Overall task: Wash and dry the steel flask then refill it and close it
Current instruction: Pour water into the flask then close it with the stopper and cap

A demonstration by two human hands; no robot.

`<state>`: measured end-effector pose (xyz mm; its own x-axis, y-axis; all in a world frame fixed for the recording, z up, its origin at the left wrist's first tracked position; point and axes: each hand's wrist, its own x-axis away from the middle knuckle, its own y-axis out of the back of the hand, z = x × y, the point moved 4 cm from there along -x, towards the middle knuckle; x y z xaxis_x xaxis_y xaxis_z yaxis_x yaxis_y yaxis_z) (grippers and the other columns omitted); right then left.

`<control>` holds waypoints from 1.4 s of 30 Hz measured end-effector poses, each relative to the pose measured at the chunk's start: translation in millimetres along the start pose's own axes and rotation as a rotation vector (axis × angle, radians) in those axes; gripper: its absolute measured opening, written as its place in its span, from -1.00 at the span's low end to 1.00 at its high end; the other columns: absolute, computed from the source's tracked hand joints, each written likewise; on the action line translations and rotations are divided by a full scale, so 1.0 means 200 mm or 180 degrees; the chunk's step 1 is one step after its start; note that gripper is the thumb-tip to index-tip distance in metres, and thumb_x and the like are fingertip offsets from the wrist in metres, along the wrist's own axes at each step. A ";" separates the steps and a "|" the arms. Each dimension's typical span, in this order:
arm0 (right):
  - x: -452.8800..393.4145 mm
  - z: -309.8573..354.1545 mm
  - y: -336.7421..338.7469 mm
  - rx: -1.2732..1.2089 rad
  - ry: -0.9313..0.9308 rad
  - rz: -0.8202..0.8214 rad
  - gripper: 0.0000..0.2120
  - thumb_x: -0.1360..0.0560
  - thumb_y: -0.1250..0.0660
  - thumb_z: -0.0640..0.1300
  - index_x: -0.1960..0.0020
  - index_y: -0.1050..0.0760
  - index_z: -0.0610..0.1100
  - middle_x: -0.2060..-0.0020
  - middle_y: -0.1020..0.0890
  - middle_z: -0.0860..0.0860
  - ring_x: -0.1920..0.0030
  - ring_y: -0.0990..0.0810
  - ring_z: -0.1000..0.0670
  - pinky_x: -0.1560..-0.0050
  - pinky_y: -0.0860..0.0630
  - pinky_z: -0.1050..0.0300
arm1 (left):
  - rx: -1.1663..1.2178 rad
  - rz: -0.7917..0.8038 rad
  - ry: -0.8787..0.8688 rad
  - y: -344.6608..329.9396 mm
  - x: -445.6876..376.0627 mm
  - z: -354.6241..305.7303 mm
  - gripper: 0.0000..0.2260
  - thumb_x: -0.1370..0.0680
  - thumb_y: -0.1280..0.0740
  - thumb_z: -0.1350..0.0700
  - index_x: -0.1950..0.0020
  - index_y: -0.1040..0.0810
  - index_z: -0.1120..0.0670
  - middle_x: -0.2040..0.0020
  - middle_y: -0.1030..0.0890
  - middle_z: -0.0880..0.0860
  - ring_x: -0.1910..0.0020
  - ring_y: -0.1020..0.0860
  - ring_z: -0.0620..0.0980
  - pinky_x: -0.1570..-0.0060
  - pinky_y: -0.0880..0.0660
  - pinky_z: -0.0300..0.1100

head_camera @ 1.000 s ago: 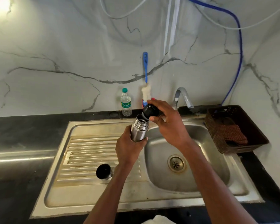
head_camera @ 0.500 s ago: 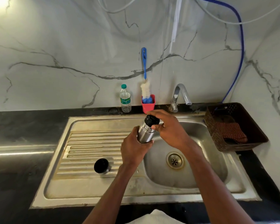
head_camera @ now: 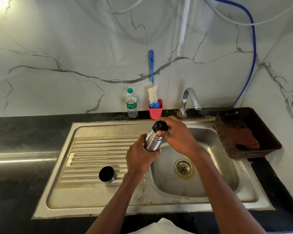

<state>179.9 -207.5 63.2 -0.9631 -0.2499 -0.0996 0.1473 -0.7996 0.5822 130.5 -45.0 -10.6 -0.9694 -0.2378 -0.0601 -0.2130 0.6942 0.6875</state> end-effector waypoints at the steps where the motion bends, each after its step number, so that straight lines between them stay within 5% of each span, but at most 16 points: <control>1: 0.00 0.00 0.01 0.0088 -0.0001 -0.0083 -0.61 -0.52 -0.51 -0.04 -0.33 -0.56 0.02 -0.13 -0.56 0.09 -0.11 -0.57 0.07 -0.15 -0.52 0.13 | -0.0043 0.0013 -0.0006 0.00 0.00 0.00 -0.52 -0.30 -0.51 -0.26 -0.14 -0.47 -0.20 0.18 -0.63 -0.18 0.22 -0.60 -0.12 0.22 -0.56 -0.09; 4: 0.01 -0.03 0.01 0.0128 0.0041 -0.0028 -0.50 -0.52 -0.50 0.06 -0.42 -0.48 0.05 -0.21 -0.52 0.11 -0.21 -0.52 0.12 -0.23 -0.50 0.17 | -0.0128 0.0036 -0.0090 -0.01 -0.01 0.00 -0.52 -0.30 -0.51 -0.26 -0.14 -0.47 -0.20 0.17 -0.63 -0.17 0.22 -0.60 -0.11 0.21 -0.58 -0.07; 7: 0.04 -0.04 0.01 -0.0350 0.0107 0.0152 -0.44 -0.55 -0.48 -0.10 -0.49 -0.41 0.18 -0.35 -0.46 0.27 -0.33 -0.45 0.28 -0.23 -0.48 0.24 | -0.0076 0.0021 -0.0106 -0.01 -0.01 -0.01 -0.51 -0.29 -0.51 -0.25 -0.14 -0.46 -0.21 0.18 -0.64 -0.18 0.23 -0.61 -0.12 0.21 -0.58 -0.08; 12: 0.02 -0.07 0.04 -0.0152 -0.0095 -0.0338 -0.58 -0.47 -0.56 -0.02 -0.29 -0.56 0.08 -0.15 -0.58 0.16 -0.12 -0.57 0.18 -0.14 -0.54 0.16 | -0.0170 0.0074 -0.0207 0.00 -0.01 -0.03 -0.51 -0.30 -0.53 -0.22 -0.16 -0.49 -0.20 0.17 -0.62 -0.19 0.22 -0.58 -0.10 0.23 -0.52 -0.13; 16: 0.05 -0.08 0.02 -0.0525 -0.0086 0.0113 -0.42 -0.50 -0.54 -0.07 -0.45 -0.43 0.20 -0.35 -0.49 0.27 -0.34 -0.46 0.23 -0.14 -0.50 0.21 | -0.0106 0.0082 -0.0149 0.01 -0.01 -0.02 -0.53 -0.30 -0.53 -0.23 -0.13 -0.49 -0.19 0.17 -0.64 -0.18 0.21 -0.60 -0.10 0.24 -0.50 -0.14; 20: 0.04 -0.08 0.03 -0.0253 -0.0103 -0.0313 -0.57 -0.45 -0.58 -0.03 -0.27 -0.56 0.11 -0.15 -0.58 0.22 -0.12 -0.55 0.25 -0.12 -0.53 0.21 | -0.0174 0.0130 -0.0200 0.01 -0.01 -0.01 -0.50 -0.29 -0.53 -0.23 -0.17 -0.49 -0.20 0.12 -0.66 -0.18 0.18 -0.62 -0.08 0.18 -0.57 -0.09; 24: 0.06 -0.07 0.00 -0.0370 0.0049 0.0017 -0.48 -0.48 -0.56 -0.03 -0.39 -0.49 0.18 -0.31 -0.46 0.32 -0.29 -0.45 0.33 -0.19 -0.47 0.26 | -0.0163 0.0147 -0.0145 0.01 -0.01 0.00 -0.53 -0.28 -0.52 -0.26 -0.10 -0.48 -0.17 0.18 -0.64 -0.17 0.20 -0.61 -0.07 0.19 -0.58 -0.07; 28: 0.05 -0.08 0.01 -0.0286 -0.0089 -0.0284 -0.57 -0.47 -0.57 -0.04 -0.29 -0.56 0.14 -0.19 -0.55 0.26 -0.14 -0.56 0.22 -0.18 -0.57 0.11 | -0.0233 0.0176 -0.0193 0.01 -0.01 0.00 -0.52 -0.28 -0.54 -0.25 -0.12 -0.50 -0.17 0.17 -0.63 -0.19 0.20 -0.61 -0.08 0.20 -0.55 -0.11; 30: 0.04 -0.07 0.01 -0.0311 0.0017 -0.0082 -0.49 -0.48 -0.56 -0.03 -0.36 -0.50 0.19 -0.26 -0.47 0.34 -0.25 -0.47 0.30 -0.23 -0.47 0.23 | -0.0254 0.0185 -0.0224 0.02 -0.01 0.00 -0.52 -0.28 -0.54 -0.24 -0.12 -0.50 -0.17 0.17 -0.63 -0.18 0.20 -0.61 -0.07 0.21 -0.54 -0.12; 33: 0.04 -0.06 -0.01 -0.0403 0.0085 0.0048 -0.51 -0.52 -0.51 -0.12 -0.37 -0.50 0.22 -0.28 -0.50 0.32 -0.28 -0.48 0.28 -0.26 -0.54 0.10 | -0.0226 0.0202 -0.0203 0.01 -0.02 0.01 -0.52 -0.27 -0.51 -0.28 -0.09 -0.49 -0.17 0.18 -0.64 -0.17 0.21 -0.61 -0.07 0.20 -0.58 -0.08; 35: 0.03 -0.07 -0.01 -0.0149 -0.0010 -0.0240 -0.60 -0.49 -0.55 -0.01 -0.29 -0.54 0.13 -0.18 -0.54 0.22 -0.18 -0.52 0.25 -0.24 -0.57 0.04 | -0.0272 0.0259 -0.0268 0.00 -0.02 0.01 -0.47 -0.26 -0.50 -0.30 -0.15 -0.50 -0.18 0.11 -0.67 -0.17 0.14 -0.64 -0.06 0.14 -0.60 -0.06; 37: 0.03 -0.08 -0.01 -0.0133 -0.0048 -0.0102 -0.47 -0.47 -0.55 0.11 -0.38 -0.48 0.13 -0.24 -0.45 0.19 -0.23 -0.44 0.31 -0.29 -0.52 0.11 | -0.0316 0.0313 -0.0334 -0.01 -0.01 0.00 -0.43 -0.27 -0.50 -0.31 -0.23 -0.51 -0.19 0.04 -0.69 -0.17 0.08 -0.65 -0.06 0.09 -0.60 -0.05; 40: 0.06 -0.07 0.01 -0.0493 0.0027 0.0394 -0.37 -0.52 -0.53 -0.03 -0.49 -0.37 0.28 -0.39 -0.36 0.32 -0.35 -0.35 0.39 -0.31 -0.41 0.26 | -0.0186 0.0291 -0.0256 -0.01 -0.02 0.00 -0.46 -0.26 -0.51 -0.32 -0.17 -0.52 -0.18 0.11 -0.67 -0.20 0.15 -0.64 -0.11 0.13 -0.61 -0.06; 42: 0.05 -0.08 0.02 -0.0424 0.0025 0.0134 -0.49 -0.51 -0.53 -0.12 -0.38 -0.50 0.23 -0.30 -0.50 0.28 -0.29 -0.48 0.29 -0.25 -0.47 0.24 | -0.0175 0.0295 -0.0248 -0.02 -0.02 0.00 -0.44 -0.25 -0.51 -0.33 -0.18 -0.52 -0.19 0.11 -0.67 -0.21 0.16 -0.64 -0.13 0.13 -0.61 -0.08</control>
<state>173.5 -221.3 51.5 -0.9537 -0.2887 -0.0839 0.2167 -0.8536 0.4737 135.8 -46.3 -13.3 -0.9916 -0.1195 -0.0491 -0.1172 0.6720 0.7312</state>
